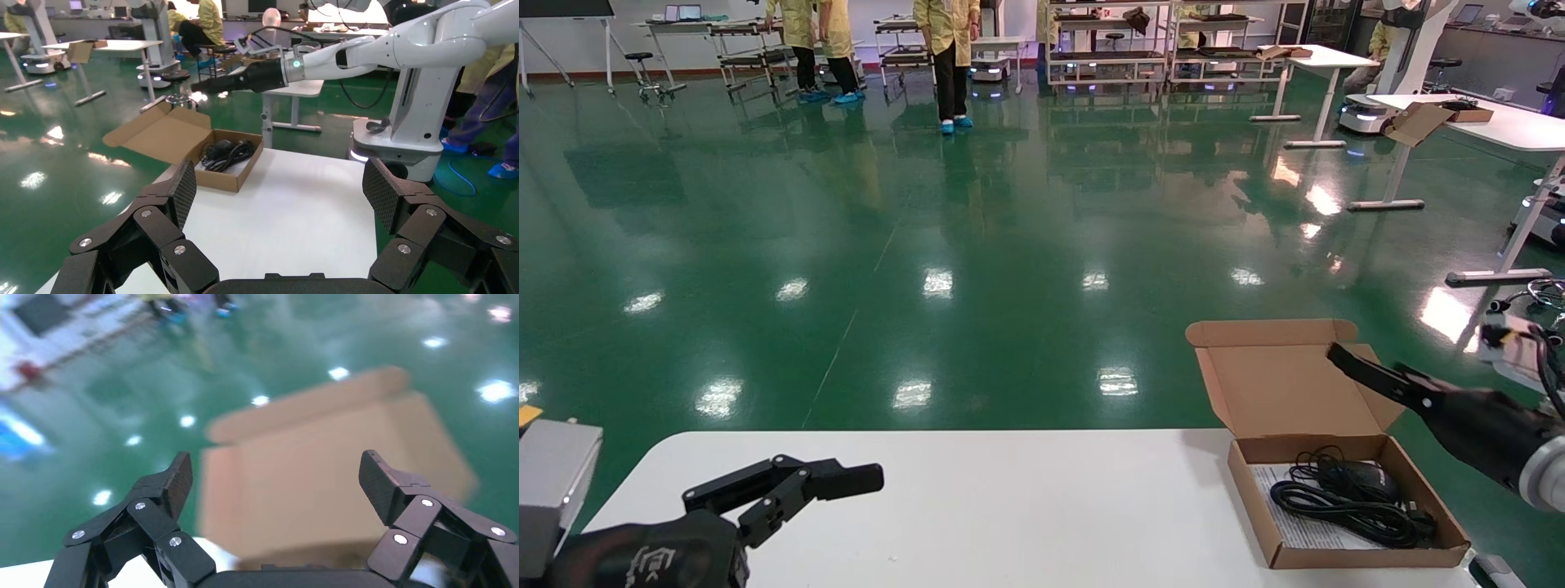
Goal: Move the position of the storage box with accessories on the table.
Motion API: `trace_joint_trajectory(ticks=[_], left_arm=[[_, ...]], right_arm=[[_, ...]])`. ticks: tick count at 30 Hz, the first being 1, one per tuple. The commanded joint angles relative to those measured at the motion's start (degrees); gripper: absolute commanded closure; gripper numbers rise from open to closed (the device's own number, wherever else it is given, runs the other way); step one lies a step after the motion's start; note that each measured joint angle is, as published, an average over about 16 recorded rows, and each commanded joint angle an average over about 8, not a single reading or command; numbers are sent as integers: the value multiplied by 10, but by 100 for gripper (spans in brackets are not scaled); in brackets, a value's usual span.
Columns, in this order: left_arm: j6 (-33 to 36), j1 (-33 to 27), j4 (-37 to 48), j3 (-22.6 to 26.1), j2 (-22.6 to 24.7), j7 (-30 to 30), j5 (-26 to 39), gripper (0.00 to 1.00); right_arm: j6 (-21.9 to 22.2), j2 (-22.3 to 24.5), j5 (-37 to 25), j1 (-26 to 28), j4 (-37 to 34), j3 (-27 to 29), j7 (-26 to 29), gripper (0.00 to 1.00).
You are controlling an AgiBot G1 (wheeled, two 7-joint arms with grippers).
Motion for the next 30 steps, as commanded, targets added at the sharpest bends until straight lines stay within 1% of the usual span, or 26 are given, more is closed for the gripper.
trace_joint_trajectory(ticks=[1,30], left_arm=[[0,0,0,0,0,0,0,0],[0,0,0,0,0,0,0,0]], right_arm=[[-11,5,-3,-6,16,7,1,0],[-240,104,-72,-131,348,160,24,0]])
